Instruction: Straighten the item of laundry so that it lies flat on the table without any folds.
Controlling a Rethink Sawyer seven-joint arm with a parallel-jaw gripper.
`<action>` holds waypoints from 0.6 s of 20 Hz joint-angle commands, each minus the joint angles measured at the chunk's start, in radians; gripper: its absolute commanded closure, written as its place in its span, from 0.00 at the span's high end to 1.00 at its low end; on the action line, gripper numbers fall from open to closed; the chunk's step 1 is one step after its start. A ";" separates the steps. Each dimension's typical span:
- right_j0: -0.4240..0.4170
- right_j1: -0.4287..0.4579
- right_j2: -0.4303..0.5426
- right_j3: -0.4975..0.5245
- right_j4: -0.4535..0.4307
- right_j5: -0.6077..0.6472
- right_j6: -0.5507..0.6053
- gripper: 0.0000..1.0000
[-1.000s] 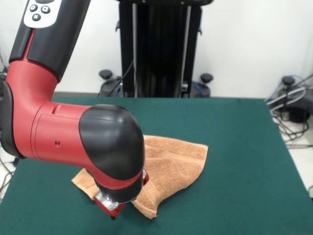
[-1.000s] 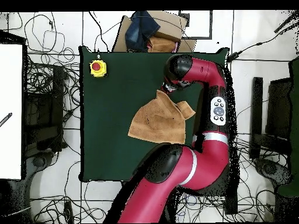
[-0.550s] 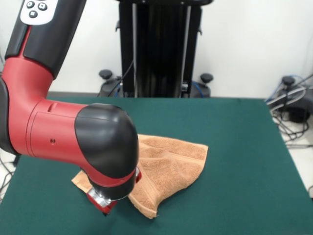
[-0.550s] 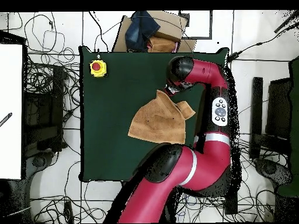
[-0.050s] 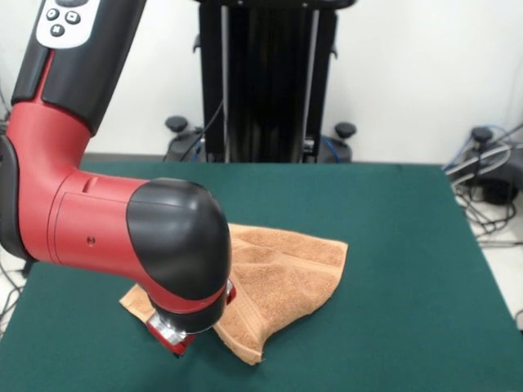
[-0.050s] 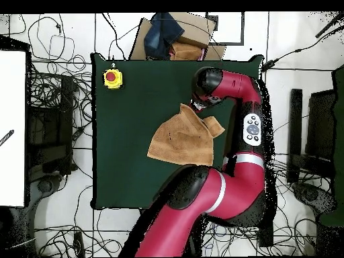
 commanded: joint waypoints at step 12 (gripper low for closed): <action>0.018 0.002 -0.037 0.152 0.045 0.003 0.230 1.00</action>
